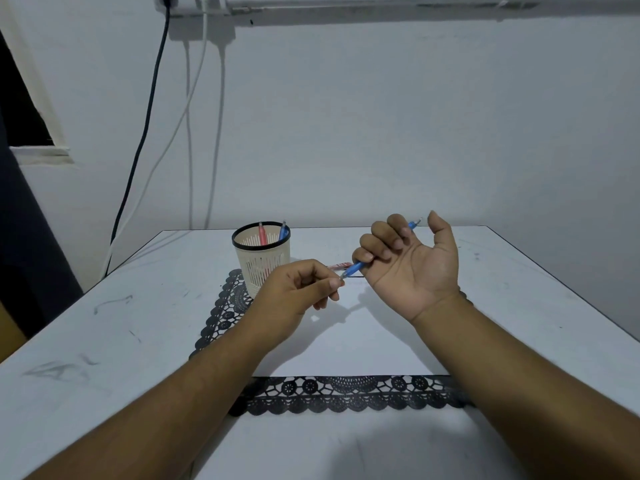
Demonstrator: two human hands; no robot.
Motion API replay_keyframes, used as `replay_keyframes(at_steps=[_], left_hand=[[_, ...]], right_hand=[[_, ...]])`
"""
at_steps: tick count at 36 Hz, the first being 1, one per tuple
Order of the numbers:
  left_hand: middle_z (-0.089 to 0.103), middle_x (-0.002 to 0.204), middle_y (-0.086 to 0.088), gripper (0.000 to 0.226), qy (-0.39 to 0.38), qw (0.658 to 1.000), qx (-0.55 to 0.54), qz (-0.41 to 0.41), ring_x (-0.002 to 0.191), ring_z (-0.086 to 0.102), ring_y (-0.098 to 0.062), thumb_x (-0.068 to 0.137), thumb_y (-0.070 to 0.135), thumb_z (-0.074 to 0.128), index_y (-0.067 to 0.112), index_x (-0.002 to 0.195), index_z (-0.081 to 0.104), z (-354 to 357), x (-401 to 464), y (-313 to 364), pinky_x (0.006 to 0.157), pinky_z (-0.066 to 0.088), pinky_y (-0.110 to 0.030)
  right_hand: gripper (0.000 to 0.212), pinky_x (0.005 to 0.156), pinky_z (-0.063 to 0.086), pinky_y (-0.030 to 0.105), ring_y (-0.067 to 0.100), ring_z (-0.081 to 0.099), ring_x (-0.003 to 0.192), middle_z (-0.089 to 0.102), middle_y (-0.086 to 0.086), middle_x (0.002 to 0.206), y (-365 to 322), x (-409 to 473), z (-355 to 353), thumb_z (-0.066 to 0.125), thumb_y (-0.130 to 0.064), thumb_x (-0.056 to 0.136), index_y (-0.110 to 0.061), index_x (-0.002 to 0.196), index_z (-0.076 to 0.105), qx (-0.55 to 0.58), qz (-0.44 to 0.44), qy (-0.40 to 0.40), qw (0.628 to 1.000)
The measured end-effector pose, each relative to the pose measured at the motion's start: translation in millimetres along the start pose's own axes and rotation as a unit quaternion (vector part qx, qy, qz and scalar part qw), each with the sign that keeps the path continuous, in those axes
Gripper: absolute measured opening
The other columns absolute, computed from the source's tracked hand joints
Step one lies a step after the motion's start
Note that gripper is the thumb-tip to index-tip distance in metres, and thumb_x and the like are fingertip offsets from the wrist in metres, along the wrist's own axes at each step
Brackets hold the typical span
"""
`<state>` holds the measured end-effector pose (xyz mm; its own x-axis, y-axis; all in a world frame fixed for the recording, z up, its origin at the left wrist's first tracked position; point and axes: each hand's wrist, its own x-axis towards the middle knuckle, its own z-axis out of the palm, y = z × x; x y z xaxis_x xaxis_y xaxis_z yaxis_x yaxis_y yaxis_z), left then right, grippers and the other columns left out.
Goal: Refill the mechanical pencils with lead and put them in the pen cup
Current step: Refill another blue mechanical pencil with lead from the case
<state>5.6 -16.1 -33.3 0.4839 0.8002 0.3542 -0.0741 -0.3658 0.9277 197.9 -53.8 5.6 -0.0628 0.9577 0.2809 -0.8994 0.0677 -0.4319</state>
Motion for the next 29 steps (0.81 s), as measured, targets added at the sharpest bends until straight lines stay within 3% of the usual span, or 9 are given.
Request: replay_keyframes(at_steps=[12, 20, 25, 29], left_hand=[[0.072, 0.082, -0.011, 0.009, -0.021, 1.000, -0.011, 0.001, 0.071, 0.058, -0.019, 0.095, 0.004, 0.068, 0.005, 0.096, 0.077, -1.8, -2.6, 2.4, 0.070, 0.049, -0.030], [0.073, 0.080, -0.009, 0.014, -0.021, 1.000, -0.004, -0.001, 0.071, 0.058, -0.020, 0.094, 0.002, 0.068, 0.010, 0.091, 0.078, -2.3, -2.0, 2.2, 0.070, 0.048, -0.031], [0.073, 0.080, -0.008, 0.013, -0.022, 1.000, 0.012, -0.007, 0.071, 0.058, -0.019, 0.093, 0.005, 0.070, 0.014, 0.088, 0.078, -2.7, -2.0, 1.0, 0.073, 0.048, -0.034], [0.073, 0.080, -0.008, 0.009, -0.004, 1.000, 0.021, 0.005, 0.072, 0.057, -0.019, 0.094, 0.006, 0.070, 0.010, 0.091, 0.077, -4.0, 0.5, 3.1, 0.072, 0.047, -0.034]], right_hand=[[0.027, 0.063, 0.022, 0.031, 0.018, 0.014, 0.062, 0.015, -0.004, 0.069, -0.2, -2.8, 1.3, 0.041, -0.037, 0.085, -0.023, 0.075, 0.020, -0.030, -0.020, 0.004, 0.999], [0.036, 0.063, 0.023, 0.032, 0.019, 0.015, 0.063, 0.017, -0.004, 0.070, 0.8, -3.3, 0.1, 0.034, -0.050, 0.097, -0.022, 0.078, 0.020, -0.020, -0.008, 0.000, 1.000], [0.035, 0.061, 0.028, 0.030, 0.017, 0.020, 0.061, 0.023, -0.004, 0.067, 0.5, -3.1, 2.8, 0.048, -0.043, 0.092, -0.021, 0.071, 0.031, -0.056, -0.007, 0.011, 0.998], [0.030, 0.065, 0.043, 0.031, 0.018, 0.042, 0.059, 0.039, 0.000, 0.063, 1.4, 0.3, 10.3, 0.053, -0.028, 0.091, -0.018, 0.063, 0.048, -0.133, -0.026, 0.045, 0.990]])
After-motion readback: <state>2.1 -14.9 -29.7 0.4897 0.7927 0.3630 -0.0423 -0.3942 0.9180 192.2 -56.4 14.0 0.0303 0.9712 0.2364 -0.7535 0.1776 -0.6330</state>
